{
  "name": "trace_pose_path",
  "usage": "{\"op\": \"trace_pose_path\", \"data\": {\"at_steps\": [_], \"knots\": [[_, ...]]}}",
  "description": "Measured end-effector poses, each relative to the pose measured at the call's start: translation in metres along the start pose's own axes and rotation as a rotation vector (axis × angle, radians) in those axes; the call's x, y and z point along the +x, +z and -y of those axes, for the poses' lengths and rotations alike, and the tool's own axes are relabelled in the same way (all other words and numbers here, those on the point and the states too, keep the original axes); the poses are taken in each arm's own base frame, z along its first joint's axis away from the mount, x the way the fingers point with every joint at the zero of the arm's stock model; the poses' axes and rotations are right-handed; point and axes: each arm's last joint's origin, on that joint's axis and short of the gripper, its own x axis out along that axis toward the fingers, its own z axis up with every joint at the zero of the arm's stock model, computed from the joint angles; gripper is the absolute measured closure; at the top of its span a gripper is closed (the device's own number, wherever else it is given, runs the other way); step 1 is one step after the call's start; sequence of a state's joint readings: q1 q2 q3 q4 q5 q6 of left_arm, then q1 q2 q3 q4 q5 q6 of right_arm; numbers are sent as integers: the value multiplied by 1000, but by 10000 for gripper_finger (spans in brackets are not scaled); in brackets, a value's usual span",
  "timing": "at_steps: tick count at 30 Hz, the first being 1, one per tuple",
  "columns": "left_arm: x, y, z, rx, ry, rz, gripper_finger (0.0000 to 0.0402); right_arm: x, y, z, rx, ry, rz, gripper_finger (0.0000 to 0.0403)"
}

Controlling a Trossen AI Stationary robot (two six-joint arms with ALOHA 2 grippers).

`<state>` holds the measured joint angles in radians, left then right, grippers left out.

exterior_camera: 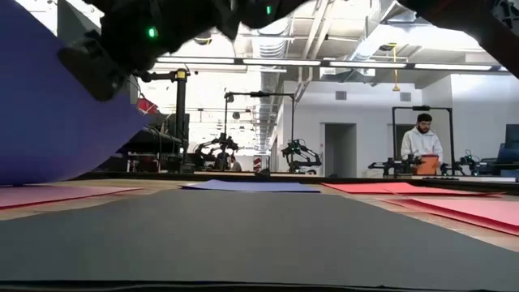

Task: Organize paper
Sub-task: Stack the blue paper on top of the blue paper

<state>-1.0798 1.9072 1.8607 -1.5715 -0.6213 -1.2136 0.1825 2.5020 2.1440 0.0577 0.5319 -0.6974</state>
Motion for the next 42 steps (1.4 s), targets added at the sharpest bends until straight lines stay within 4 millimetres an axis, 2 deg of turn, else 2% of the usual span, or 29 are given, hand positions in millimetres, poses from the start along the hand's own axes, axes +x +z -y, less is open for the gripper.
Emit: {"op": "trace_pose_path", "data": {"at_steps": [7, 12, 16, 21, 27, 31, 34, 37, 39, 42], "knots": [[-31, 21, -13, 52, -78, 115, 212, -7, 13, 23, -134, -55, -132, 403], [-57, 36, -30, 102, -98, 247, 212, -21, 26, 47, -144, -38, -183, 403], [-72, 42, -46, 117, -59, 373, 212, -44, 30, 85, -64, -30, -232, 403], [-77, 45, -53, 170, 15, 467, 212, -76, 27, 141, 30, -17, -305, 403], [-73, 54, -58, 212, 109, 521, 212, -109, 25, 199, 113, -5, -273, 403], [-69, 59, -62, 196, 161, 552, 212, -127, 18, 223, 157, 51, -278, 403], [-58, 60, -62, 200, 199, 537, 212, -133, 9, 233, 214, 120, -289, 403], [-35, 53, -66, 187, 254, 504, 212, -134, 1, 234, 212, 172, -327, 403], [-18, 46, -76, 138, 288, 481, 212, -129, -6, 228, 197, 192, -356, 403], [-5, 29, -95, 55, 301, 476, 212, -123, -26, 228, 183, 213, -419, 403]]}}
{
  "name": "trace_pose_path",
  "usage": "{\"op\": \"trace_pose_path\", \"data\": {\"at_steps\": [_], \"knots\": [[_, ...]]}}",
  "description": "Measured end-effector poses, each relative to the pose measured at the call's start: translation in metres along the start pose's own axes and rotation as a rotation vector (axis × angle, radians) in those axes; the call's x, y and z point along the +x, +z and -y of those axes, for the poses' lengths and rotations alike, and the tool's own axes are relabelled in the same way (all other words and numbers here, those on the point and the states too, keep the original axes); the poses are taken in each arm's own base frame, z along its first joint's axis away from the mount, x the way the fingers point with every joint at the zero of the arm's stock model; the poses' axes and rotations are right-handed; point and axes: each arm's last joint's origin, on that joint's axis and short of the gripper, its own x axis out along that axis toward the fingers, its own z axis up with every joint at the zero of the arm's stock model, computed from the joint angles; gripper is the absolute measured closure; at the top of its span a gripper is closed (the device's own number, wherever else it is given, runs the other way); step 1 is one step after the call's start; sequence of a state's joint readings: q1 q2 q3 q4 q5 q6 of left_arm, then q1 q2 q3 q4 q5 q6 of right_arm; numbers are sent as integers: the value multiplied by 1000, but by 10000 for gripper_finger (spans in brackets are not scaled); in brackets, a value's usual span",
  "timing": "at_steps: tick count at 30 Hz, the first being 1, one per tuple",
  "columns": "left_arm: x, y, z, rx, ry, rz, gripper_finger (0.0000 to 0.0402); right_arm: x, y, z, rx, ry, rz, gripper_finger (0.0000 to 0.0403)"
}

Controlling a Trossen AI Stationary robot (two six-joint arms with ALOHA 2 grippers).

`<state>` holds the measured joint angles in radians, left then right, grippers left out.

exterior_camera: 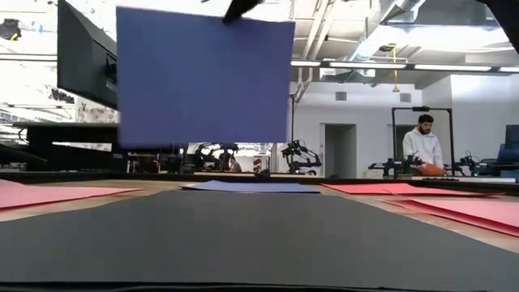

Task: Organize paper
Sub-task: Stack the blue paper on top of the blue paper

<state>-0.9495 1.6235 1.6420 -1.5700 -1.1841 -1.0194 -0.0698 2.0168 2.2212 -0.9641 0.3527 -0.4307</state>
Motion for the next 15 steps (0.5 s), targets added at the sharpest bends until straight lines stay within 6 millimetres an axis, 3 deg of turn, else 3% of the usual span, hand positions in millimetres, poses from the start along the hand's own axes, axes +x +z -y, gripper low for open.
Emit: {"op": "trace_pose_path", "data": {"at_steps": [3, 7, 10, 15], "knots": [[1, -22, -19, -105, 16, 42, 212, -1, -20, 15, 53, -12, -40, 403], [6, -57, -40, -227, 5, 73, 212, -20, -43, 22, 109, -35, 23, 403], [19, -81, -48, -296, 11, 79, 212, -39, -59, 18, 144, -63, 124, 403], [42, -103, -62, -341, 80, 118, 212, -82, -80, 20, 224, -134, 339, 403]]}}
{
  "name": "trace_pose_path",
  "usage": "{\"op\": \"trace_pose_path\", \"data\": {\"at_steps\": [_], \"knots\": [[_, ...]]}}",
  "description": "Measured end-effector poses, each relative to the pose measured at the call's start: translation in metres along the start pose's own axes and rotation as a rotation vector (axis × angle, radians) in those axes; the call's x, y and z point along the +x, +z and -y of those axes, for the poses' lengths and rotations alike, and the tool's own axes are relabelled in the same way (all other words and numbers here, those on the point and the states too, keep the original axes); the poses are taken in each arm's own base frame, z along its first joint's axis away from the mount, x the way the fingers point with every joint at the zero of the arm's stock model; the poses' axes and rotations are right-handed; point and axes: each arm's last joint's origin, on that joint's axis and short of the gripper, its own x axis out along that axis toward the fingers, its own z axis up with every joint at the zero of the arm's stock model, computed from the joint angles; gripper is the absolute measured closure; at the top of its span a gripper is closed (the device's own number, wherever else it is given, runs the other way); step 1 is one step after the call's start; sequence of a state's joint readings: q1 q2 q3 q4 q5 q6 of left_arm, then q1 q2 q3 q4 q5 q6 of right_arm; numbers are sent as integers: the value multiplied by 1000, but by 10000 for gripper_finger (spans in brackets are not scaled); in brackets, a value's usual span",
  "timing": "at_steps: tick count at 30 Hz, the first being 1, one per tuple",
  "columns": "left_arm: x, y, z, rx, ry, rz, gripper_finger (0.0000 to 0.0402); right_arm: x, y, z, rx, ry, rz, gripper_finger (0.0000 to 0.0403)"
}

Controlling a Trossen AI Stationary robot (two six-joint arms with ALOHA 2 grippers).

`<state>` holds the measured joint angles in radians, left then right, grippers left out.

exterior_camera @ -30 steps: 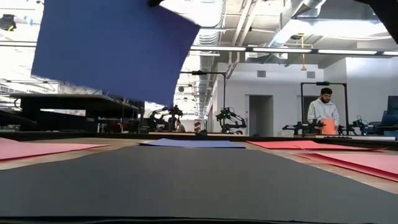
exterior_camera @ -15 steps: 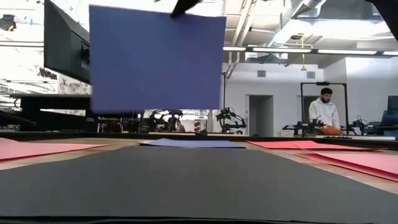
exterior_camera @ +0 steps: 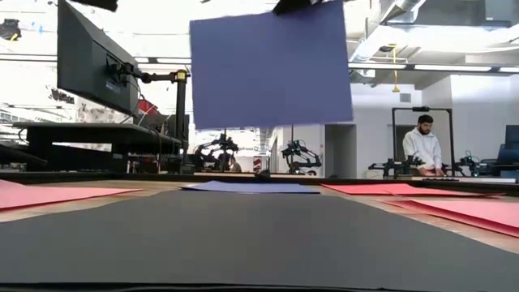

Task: Organize paper
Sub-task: Stack the blue paper on top of the blue paper

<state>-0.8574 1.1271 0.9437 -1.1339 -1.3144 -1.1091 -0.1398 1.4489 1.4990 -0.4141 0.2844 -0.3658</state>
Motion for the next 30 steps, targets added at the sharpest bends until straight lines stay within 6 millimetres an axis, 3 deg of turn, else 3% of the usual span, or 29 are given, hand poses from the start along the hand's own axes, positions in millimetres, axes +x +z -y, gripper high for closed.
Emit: {"op": "trace_pose_path", "data": {"at_steps": [4, 8, 11, 14, 22, 30], "knots": [[14, -3, -14, -9, 58, 3, 212, -17, -3, -1, 30, 12, 40, 403], [25, -1, -22, 14, 40, -21, 212, -28, 5, -2, 41, 6, 120, 403], [36, 1, -26, -9, -108, -49, 212, -28, 8, -3, 45, 4, 142, 403], [49, 0, -33, -54, -321, 46, 213, -28, 8, -4, 44, 4, 140, 403], [67, -33, -79, -251, -294, 306, 217, -32, 14, -9, 52, 6, 175, 403], [88, -77, -98, -462, -359, 502, 217, -45, 38, -6, 92, -21, 339, 403]]}}
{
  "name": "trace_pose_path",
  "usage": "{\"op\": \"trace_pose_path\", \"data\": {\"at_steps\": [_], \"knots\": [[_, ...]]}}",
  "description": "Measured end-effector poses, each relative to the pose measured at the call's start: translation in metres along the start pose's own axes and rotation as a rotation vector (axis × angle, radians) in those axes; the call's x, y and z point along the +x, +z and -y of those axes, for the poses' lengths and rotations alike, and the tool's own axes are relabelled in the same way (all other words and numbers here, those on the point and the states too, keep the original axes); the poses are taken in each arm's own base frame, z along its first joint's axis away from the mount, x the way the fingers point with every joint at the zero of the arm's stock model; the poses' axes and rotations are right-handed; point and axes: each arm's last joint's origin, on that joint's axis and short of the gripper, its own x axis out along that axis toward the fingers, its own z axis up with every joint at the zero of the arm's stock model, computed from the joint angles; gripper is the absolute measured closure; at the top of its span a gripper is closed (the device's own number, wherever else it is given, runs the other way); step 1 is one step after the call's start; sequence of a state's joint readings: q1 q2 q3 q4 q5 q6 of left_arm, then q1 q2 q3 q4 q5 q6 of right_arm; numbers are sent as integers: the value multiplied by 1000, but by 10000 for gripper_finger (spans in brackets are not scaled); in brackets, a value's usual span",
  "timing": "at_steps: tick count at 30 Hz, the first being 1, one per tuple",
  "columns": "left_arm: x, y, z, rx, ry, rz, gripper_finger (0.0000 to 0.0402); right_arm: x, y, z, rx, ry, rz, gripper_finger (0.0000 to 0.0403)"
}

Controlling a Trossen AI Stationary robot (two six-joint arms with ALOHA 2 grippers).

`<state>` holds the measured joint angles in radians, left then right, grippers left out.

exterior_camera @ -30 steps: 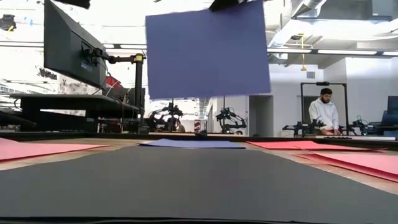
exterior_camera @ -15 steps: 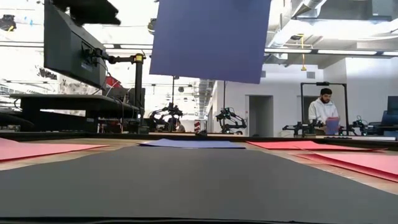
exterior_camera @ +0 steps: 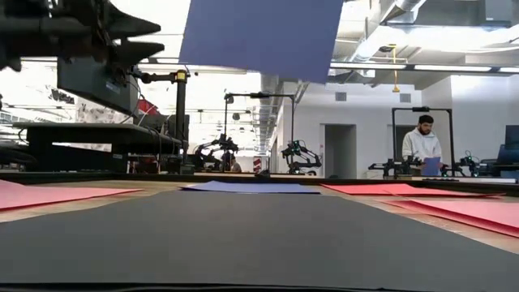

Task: Organize paper
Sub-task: Stack the blue paper on top of the blue paper

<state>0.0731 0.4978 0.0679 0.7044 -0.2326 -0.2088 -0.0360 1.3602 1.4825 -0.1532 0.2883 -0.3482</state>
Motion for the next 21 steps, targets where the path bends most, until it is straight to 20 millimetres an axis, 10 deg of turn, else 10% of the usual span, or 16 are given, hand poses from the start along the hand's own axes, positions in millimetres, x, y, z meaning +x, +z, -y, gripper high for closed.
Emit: {"op": "trace_pose_path", "data": {"at_steps": [21], "knots": [[78, 14, -16, 21, -108, 199, 216, -3, 15, -2, 48, 4, 146, 403]]}}
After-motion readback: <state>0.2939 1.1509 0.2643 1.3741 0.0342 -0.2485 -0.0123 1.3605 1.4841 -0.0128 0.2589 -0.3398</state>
